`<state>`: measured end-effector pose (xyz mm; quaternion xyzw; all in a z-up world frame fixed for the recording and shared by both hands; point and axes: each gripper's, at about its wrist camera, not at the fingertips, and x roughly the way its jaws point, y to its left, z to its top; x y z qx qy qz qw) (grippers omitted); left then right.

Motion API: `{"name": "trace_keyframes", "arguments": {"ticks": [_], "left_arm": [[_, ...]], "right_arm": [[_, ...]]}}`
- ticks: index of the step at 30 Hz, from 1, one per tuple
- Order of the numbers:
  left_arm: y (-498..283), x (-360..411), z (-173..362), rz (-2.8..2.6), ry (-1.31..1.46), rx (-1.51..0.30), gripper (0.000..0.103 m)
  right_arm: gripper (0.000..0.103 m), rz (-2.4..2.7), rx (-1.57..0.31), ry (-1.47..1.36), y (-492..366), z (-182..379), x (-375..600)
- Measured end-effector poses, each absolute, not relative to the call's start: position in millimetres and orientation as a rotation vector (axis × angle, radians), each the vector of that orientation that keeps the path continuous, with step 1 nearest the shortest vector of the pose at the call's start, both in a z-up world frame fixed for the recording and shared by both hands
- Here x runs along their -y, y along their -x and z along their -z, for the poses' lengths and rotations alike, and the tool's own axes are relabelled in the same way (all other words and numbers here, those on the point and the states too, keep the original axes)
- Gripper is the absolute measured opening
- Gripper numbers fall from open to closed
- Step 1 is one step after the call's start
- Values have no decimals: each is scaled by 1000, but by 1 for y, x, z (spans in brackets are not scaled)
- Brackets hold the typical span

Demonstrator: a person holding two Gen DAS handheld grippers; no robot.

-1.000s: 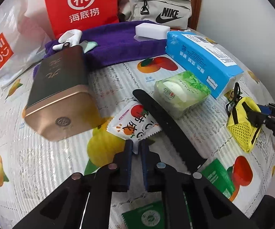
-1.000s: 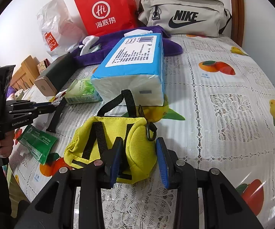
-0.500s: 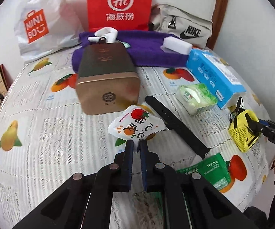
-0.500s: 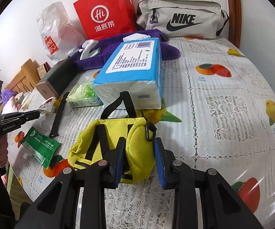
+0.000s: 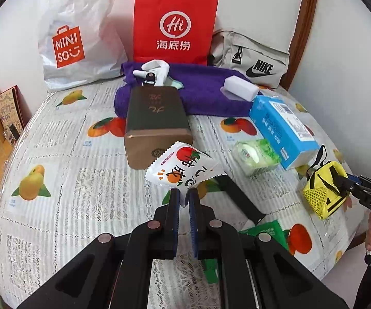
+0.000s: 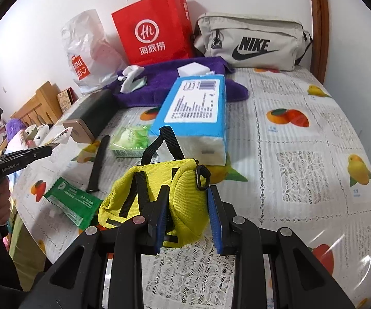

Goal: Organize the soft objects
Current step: 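Carry the yellow bag and snack packet in both grippers over the purple towel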

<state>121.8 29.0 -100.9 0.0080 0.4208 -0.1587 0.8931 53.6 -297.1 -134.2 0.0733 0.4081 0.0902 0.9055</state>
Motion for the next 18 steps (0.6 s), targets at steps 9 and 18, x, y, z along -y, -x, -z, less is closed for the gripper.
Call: {"name": "trace_keyframes", "arguments": {"ticks": [9,18], "left_arm": [[-133,-27,81,329,2,-845,8],[-154,-25,64,316,15,-830,8]], "right_arm": [[29,-233,-800,-168,-64,108,300],[29,-236,-778,-163,-87,87,302]]}}
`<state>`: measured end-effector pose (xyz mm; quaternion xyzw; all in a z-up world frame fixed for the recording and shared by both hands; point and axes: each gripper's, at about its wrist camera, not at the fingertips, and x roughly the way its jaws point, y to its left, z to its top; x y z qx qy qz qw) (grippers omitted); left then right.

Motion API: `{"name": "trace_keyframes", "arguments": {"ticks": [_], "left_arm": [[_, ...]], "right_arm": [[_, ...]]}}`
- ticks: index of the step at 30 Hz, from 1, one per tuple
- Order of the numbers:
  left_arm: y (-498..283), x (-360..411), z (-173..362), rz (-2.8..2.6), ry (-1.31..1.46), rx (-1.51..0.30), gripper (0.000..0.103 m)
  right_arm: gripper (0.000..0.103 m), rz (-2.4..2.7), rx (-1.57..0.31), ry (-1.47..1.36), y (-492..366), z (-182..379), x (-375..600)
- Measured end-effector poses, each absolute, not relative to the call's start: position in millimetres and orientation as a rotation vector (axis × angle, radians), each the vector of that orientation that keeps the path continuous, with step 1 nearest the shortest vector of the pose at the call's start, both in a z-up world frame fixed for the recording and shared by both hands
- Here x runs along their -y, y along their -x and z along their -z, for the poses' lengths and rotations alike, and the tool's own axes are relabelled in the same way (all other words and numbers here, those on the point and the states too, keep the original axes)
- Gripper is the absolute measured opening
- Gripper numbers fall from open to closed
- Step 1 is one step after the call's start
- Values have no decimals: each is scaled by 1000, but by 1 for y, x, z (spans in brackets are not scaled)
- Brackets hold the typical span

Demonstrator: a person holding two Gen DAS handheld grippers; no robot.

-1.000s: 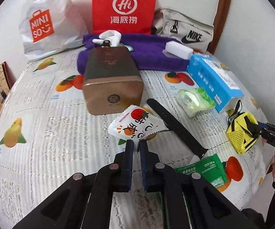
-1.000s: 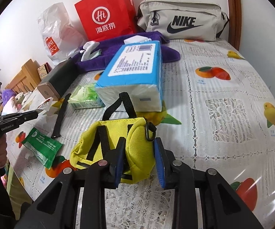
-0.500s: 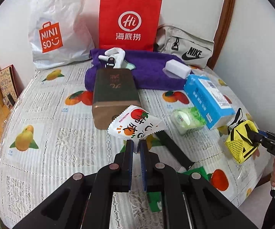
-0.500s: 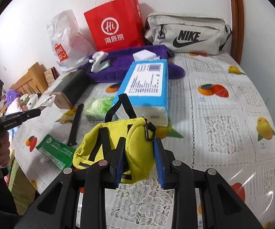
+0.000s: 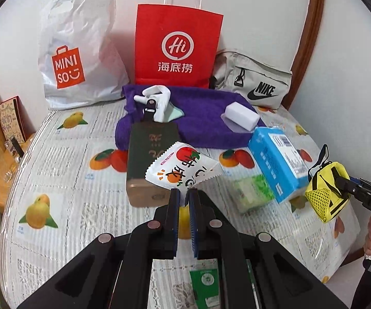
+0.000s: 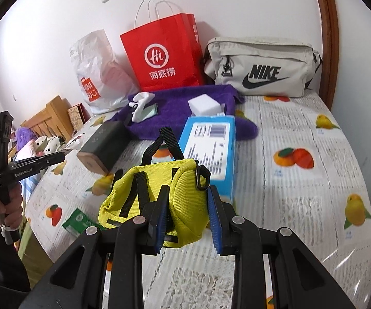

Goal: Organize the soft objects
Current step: 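Carry the yellow bag and snack packet in both grippers over the purple towel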

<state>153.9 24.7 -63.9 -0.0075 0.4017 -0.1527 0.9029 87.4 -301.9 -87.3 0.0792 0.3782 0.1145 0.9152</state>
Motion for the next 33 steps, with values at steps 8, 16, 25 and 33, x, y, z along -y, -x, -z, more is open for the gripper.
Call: {"name": "trace_keyframes", "arguments": {"ticks": [8,16,25,33], "left_arm": [[-174,-20,56,313,19,-831,8],[-196,-17,48,313,25,-825,8],[-226,-16,47,317,28,-835,8],[-258,-16,51,316,40,-846,8]], "right_arm": [[29,-225,-765,-159,-110,73,304],[29,-224,-749,-145,-136,61,301],[29,-218,-740,-153,-174,55,296],[29,-204,-755,-155,-213,59,296]]}}
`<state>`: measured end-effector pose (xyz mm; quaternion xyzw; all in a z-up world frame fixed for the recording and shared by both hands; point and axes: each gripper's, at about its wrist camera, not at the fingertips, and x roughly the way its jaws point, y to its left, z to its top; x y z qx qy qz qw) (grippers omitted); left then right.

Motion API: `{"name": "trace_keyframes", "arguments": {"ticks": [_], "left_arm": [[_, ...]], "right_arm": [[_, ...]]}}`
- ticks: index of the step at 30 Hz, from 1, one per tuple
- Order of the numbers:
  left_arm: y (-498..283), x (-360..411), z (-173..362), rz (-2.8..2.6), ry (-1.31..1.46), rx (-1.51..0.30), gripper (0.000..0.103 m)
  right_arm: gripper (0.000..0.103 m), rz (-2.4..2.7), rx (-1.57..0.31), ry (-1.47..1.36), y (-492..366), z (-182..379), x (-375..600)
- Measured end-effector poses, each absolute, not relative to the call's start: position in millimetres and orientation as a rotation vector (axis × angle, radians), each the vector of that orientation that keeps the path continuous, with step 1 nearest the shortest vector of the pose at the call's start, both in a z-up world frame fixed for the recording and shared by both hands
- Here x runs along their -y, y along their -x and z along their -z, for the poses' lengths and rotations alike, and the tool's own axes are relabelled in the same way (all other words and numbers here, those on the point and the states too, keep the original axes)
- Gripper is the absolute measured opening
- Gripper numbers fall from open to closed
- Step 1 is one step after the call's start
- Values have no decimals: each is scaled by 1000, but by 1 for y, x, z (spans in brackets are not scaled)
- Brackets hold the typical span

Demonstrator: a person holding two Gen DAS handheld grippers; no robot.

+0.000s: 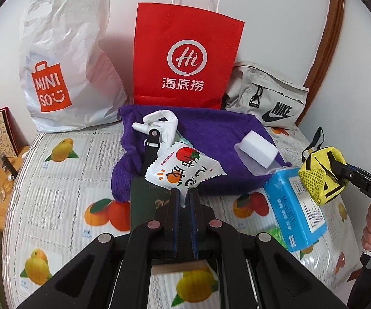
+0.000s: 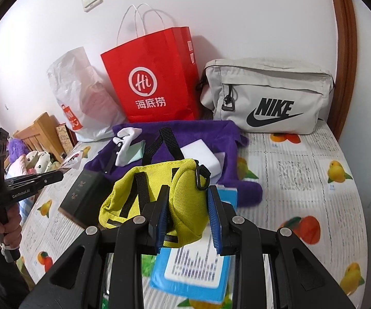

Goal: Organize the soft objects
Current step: 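Carry the yellow bag and snack packet in both grippers over the purple towel, then open both grippers to drop the yellow bag and snack packet onto the towel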

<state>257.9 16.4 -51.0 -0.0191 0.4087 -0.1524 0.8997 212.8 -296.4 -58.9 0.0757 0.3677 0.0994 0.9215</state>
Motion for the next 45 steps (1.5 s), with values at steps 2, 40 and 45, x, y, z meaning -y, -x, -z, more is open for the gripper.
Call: {"name": "trace_keyframes", "arguments": {"ticks": [2,40,45], "left_arm": [[-265,-16,52,315,41,-848,8],[-388,16,115,340,15,-998,8],[-390,17,119,343,20,-1023,11]], "right_arm": [[29,-201,-760,-156,-225,61,297],[30,-117,-920,-186,-419,128,288],[32,-113,-939,-188,-422,133,290]]}}
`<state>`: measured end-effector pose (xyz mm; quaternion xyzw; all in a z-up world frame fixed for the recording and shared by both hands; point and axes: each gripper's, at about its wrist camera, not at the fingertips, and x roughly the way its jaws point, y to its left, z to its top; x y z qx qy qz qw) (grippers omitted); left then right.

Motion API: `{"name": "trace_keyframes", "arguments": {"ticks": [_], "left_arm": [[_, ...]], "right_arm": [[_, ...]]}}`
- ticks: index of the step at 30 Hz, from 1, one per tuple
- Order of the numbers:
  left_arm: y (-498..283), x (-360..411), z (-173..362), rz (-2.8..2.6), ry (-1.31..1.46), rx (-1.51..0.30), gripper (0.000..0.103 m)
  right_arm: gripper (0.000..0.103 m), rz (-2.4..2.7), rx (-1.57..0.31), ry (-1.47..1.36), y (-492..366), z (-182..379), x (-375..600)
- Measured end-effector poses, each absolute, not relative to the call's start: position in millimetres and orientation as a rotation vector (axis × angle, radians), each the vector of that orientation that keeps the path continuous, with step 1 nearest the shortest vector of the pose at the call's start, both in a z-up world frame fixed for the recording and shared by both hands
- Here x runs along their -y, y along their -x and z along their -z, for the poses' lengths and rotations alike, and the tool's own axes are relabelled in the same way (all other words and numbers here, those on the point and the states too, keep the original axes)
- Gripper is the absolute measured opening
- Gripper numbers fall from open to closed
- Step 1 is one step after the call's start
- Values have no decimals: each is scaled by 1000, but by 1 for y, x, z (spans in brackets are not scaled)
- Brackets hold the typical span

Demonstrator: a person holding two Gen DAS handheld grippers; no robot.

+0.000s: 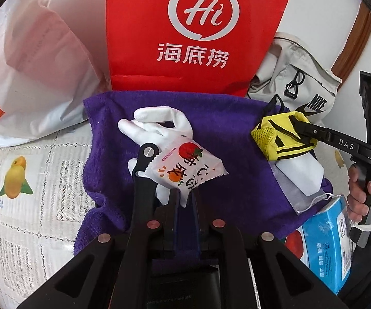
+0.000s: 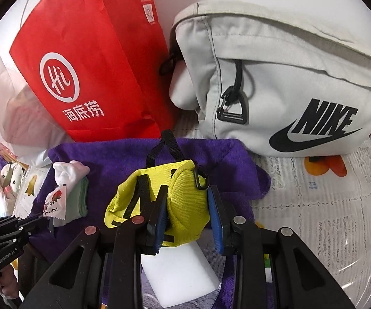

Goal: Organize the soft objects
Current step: 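Open both grippers to drop the yellow bag and snack packet onto the towel, then grasp the black watch strap on the bed with the right gripper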

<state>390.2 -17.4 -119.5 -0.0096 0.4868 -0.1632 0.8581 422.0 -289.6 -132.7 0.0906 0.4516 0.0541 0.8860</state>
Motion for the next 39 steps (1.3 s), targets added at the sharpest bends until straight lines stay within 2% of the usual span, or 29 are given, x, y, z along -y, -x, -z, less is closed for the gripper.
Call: {"name": "trace_keyframes", "arguments": {"ticks": [3,6,7,11,15,23,31,33,35,39], "left_arm": [[-391,16,119,343,29,-1029,12],[-393,14,118,336,39,-1037,14],[-392,13,117,329,40,-1037,16],[-386,8,110,311,50,-1027,32],[-377,4,101,296,53,-1010,42],[-339,-9,74,259,71,-960,45],[-287,-17,65,259,73,-923,45],[-275,-18,66,260,69,-921,45],[-260,-20,67,249,54,-912,45],[-236,-27,75,247,61,-911,45]], "right_arm": [[35,-103,-938,-179,-423,131,291],[47,-102,-933,-180,-421,126,293],[51,-104,-926,-183,-418,122,294],[54,-116,-897,-166,-406,109,293],[57,-124,-873,-150,-389,98,288],[58,-158,-826,-122,-328,72,273],[58,-228,-826,-62,-249,70,244],[62,-245,-826,-59,-232,72,237],[71,-257,-827,-49,-213,75,230],[71,-273,-847,-34,-185,85,213]]}}
